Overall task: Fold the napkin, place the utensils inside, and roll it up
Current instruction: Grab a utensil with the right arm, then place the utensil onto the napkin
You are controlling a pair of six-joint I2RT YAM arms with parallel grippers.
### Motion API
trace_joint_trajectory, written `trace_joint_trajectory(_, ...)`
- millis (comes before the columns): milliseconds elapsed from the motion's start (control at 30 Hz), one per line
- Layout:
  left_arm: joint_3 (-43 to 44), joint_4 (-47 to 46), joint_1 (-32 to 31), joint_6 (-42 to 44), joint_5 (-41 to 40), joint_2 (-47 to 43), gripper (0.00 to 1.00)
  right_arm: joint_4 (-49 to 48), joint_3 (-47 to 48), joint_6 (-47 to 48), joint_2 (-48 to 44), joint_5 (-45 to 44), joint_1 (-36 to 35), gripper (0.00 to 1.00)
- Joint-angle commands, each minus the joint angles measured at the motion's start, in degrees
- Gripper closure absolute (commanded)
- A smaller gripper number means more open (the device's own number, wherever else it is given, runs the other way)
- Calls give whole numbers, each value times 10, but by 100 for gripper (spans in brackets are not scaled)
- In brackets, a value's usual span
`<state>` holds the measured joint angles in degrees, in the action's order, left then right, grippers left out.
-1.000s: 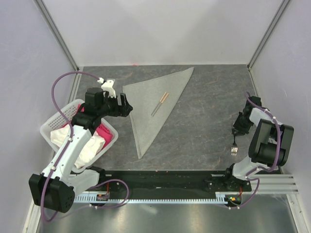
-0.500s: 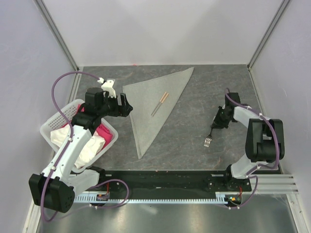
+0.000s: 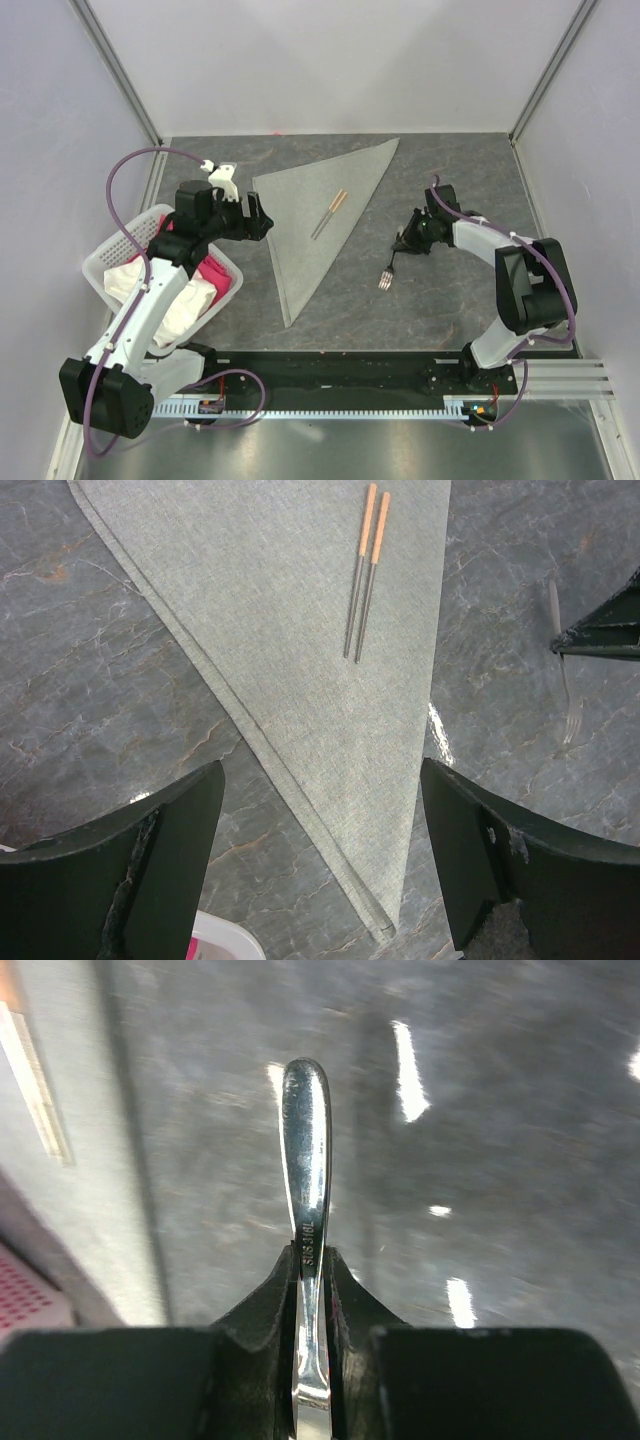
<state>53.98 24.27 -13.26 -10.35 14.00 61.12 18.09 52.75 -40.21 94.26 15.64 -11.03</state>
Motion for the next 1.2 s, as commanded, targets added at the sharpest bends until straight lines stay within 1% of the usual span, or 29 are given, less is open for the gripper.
trace_joint_trajectory(0, -2, -15, 0, -16, 6, -8, 13, -106, 36, -86, 12, 25, -35, 100)
trace_joint_trajectory(100, -2, -14, -1, -15, 5, -7, 13, -167, 52, -125, 37, 22, -63, 100)
trace_joint_trajectory(200, -3, -14, -1, -15, 2, -8, 13, -269, 60, -174, 71, 28, -85, 100)
trace_joint_trajectory(300, -4, -14, 0, -13, -2, -8, 13, -336, 75, -212, 108, 36, -103, 100)
trace_joint_trajectory(467, -3, -15, -1, -13, -5, -7, 13, -376, 118, -227, 162, 27, -124, 100)
trace_joint_trajectory(700, -3, -15, 0, -12, -3, -6, 13, -433, 130, -253, 204, 22, -125, 100)
trace_joint_trajectory(1000, -8, -22, -1, -10, 20, 0, 16, -452, 141, -263, 240, 23, -125, 100)
trace_joint_trajectory(1167, -9, -23, -3, -9, 20, 2, 16, -452, 139, -263, 248, 13, -125, 100)
